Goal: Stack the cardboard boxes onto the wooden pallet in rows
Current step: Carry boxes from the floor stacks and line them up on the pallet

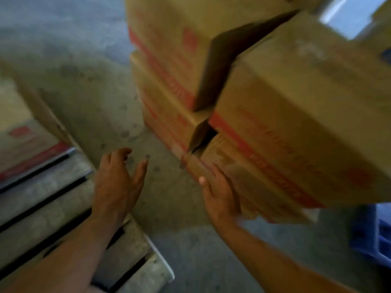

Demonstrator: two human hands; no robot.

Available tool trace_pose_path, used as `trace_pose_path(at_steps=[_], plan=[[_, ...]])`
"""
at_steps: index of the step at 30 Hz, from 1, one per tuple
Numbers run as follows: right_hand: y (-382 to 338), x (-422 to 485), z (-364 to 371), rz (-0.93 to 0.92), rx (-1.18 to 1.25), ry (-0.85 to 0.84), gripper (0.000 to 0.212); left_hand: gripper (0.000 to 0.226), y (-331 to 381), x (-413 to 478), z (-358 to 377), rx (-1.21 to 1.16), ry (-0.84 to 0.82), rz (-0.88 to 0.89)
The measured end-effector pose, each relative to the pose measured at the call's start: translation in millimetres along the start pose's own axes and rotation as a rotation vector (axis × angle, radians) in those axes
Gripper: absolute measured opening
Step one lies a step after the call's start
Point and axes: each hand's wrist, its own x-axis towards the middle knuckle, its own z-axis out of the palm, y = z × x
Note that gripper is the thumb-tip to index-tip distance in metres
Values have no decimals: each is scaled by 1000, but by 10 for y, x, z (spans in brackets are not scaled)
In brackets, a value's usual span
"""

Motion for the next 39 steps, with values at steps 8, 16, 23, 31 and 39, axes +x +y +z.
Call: trace_pose_path(at_steps=[8,16,23,31,39], plan=[[-915,464,-1718,-124,148,79,50,48,2212,258,-411,-126,73,296],[-470,646,-2758,31,-58,403,51,70,3061,530,-173,67,-199,366],[134,244,-2756,443,298,284,98,93,2910,553,138,-67,-227,237],[280,239,-2735,533,636,319,100,103,2887,371,-5,-76,-280,160],[552,-3,-2976,460,777,279,88,75,2311,-172,-47,-528,-301,-76]])
